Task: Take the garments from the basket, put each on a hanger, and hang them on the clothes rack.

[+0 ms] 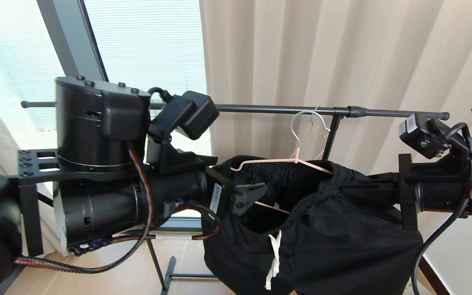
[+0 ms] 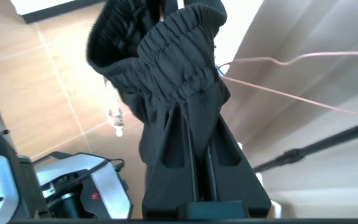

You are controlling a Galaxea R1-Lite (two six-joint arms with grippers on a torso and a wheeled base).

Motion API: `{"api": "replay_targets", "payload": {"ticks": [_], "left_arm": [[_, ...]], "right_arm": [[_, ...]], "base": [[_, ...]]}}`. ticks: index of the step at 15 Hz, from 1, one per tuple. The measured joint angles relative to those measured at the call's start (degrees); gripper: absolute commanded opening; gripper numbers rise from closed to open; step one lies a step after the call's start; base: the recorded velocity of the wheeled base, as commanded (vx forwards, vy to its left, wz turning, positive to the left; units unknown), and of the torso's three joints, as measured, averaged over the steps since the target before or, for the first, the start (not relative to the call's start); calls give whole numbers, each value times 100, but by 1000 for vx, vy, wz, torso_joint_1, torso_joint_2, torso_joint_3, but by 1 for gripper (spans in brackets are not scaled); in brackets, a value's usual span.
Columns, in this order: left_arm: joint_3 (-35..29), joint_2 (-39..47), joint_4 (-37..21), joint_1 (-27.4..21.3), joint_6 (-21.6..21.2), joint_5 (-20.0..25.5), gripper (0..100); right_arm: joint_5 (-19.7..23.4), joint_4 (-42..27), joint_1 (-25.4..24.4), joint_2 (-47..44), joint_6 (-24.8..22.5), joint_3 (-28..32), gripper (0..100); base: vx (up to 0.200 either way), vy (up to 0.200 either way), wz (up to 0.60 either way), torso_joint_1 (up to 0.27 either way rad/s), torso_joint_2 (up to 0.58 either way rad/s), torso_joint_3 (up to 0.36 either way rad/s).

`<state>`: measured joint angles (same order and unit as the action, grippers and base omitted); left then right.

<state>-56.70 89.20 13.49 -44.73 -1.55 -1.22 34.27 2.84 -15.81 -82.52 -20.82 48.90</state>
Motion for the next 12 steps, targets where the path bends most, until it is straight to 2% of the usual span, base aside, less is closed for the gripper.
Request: {"api": "replay_targets", "payload": {"ticks": [1,2,5,7,8,10,12], "left_arm": [[0,-78,24,269,-321,112,100],[6,-157,32,603,-571,516,100],[30,-350,38,1631,-1200,2303,100],[91,-395,27,2428,-2536,3879,100],[163,-395,16,2728,-3140,4393,100],[400,-343,-63,2940,-4044,4606,100],[478,-169,-343,2943,-4604,4608,100]], "right_arm": [[266,-2,110,-28,-30,2,0],[497,0,199,-59,-90,27,0],[859,-2,350,-172,-274,68,0],[1434,-2,413,-245,-358,71,0],[1615,0,440,-268,-380,77,0],[2005,0,455,-301,-394,116,0],[2083,-5,460,-295,-408,129,0]], "base": [[0,0,0,0,0,0],[0,0,0,0,0,0],[0,0,0,0,0,0],[0,0,0,0,0,0],[0,0,0,0,0,0],[0,0,0,0,0,0],[0,0,0,0,0,0]]}}
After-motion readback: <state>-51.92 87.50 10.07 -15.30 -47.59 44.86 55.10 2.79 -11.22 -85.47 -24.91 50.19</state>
